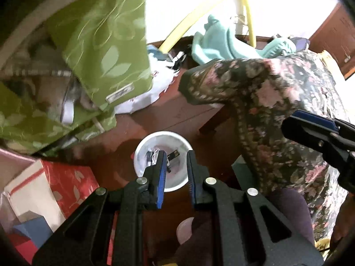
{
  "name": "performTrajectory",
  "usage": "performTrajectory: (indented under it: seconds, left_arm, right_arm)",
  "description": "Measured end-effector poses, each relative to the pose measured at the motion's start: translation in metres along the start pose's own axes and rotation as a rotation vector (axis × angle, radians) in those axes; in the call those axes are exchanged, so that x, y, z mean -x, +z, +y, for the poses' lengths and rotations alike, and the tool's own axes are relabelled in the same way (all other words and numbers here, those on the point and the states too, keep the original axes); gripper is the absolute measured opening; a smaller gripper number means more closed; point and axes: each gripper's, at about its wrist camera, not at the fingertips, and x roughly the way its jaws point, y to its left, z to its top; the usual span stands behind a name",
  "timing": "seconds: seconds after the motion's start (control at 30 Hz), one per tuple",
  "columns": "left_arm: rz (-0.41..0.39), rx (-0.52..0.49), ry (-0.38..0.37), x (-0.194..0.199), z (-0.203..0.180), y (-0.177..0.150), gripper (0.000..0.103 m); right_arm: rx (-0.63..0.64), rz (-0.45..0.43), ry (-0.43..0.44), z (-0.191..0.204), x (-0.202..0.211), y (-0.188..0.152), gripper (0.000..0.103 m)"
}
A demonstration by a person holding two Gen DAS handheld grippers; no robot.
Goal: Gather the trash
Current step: 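Move both open tools back over the items on the bedspread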
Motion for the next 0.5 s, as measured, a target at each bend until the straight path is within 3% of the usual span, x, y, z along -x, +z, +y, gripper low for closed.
performTrajectory:
  seconds: [0.2, 0.5]
  left_arm:
    - [-0.046, -0.064, -0.013, 0.02, -0.042, 0.013, 0.016]
    - [-0.107, -0.209, -0.049, 0.038, -0.138, 0.032, 0.016]
  right_arm:
    - [-0.042, -0.089, -0.024, -0.03, 0.044, -0.007, 0.036]
    - [-0.143, -0.203, -0.119, -0.105, 0.105, -0.026, 0.036]
